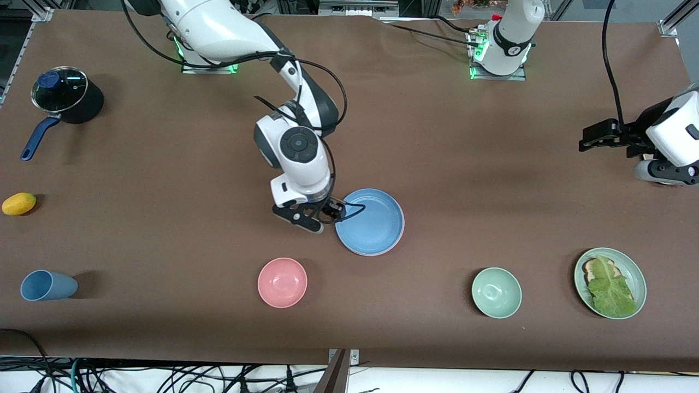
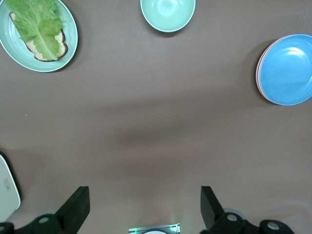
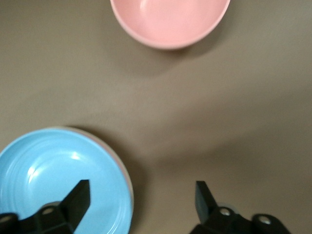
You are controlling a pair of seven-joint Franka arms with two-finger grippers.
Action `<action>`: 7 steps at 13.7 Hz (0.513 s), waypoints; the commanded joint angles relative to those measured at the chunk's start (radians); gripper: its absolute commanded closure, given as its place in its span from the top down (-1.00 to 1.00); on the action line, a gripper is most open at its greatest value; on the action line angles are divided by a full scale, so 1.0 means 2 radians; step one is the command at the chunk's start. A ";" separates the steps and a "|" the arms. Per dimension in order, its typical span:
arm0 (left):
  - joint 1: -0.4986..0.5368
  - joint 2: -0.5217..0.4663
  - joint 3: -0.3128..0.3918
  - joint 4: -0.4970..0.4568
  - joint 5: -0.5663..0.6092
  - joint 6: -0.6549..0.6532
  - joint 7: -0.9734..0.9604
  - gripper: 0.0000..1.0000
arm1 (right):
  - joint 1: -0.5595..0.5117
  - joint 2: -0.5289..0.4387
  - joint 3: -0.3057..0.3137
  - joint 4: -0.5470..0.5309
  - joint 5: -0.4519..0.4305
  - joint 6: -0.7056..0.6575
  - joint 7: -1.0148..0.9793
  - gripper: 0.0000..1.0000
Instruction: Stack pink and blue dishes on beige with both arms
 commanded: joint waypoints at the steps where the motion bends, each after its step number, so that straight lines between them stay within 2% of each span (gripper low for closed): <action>1: -0.001 -0.002 -0.001 0.000 0.009 -0.001 0.009 1.00 | -0.037 -0.030 0.008 0.000 -0.001 -0.042 -0.067 0.98; 3: -0.001 -0.002 -0.001 0.000 0.009 -0.001 0.009 1.00 | -0.058 -0.033 0.010 0.000 0.006 -0.067 -0.111 0.98; 5: -0.001 -0.002 -0.001 0.000 0.008 -0.001 0.009 1.00 | -0.085 -0.048 0.009 0.010 0.038 -0.091 -0.169 0.98; 7: -0.001 -0.002 -0.001 0.000 0.009 0.000 0.009 1.00 | -0.113 -0.051 0.008 0.018 0.040 -0.126 -0.239 0.98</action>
